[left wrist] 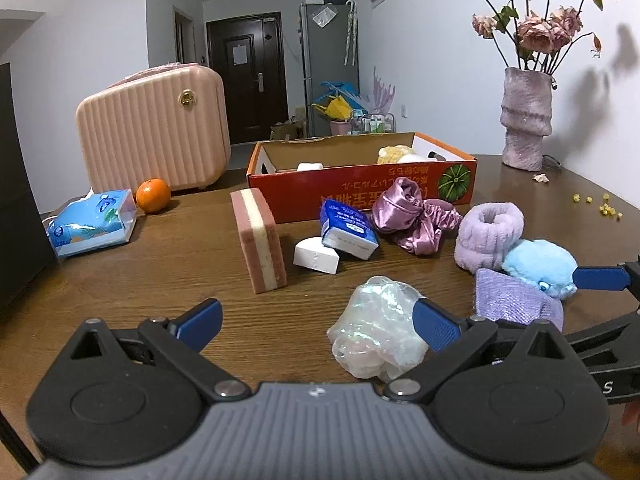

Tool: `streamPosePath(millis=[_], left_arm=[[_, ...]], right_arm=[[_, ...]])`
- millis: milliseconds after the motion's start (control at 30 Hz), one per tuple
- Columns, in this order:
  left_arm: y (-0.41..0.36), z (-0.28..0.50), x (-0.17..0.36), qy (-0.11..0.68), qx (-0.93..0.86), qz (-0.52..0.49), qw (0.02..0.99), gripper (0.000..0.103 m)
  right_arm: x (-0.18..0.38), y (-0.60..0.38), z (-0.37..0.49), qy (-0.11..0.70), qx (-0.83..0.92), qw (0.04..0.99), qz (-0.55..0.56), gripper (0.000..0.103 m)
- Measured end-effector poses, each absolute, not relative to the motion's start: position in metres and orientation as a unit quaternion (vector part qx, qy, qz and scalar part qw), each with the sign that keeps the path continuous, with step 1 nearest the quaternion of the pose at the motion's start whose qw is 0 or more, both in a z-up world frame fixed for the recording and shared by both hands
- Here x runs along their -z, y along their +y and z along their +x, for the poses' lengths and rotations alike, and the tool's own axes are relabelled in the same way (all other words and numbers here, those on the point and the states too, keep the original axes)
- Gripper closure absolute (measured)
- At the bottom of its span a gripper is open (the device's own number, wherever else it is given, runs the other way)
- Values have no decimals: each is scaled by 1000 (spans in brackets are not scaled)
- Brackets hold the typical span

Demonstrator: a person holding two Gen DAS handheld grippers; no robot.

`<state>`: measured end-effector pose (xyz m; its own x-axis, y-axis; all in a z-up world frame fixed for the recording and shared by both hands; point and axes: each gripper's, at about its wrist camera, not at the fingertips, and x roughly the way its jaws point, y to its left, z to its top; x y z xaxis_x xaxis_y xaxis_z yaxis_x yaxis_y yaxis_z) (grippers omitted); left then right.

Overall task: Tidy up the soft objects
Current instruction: 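Move both tools back toward the remaining soft items on the table, then close the right gripper on the purple drawstring pouch and lift it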

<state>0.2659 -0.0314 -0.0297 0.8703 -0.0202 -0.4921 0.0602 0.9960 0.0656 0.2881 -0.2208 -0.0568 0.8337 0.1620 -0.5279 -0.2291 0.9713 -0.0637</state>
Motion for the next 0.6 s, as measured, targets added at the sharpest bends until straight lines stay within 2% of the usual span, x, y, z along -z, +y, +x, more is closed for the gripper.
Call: streamPosePath(millis=[300,500,600], left_arm=[[-26,266,29,255,15,26,967,0],[-25,265,30,256,18,24,966,0],[-26,265,31,257,19,25,966,0]], right_arm=[[72,-215,309,310,-106,943,-57,0],[79,-216,316,326,-101,939,-50,10],[79,-215,315,325,-99,939,-52,18]])
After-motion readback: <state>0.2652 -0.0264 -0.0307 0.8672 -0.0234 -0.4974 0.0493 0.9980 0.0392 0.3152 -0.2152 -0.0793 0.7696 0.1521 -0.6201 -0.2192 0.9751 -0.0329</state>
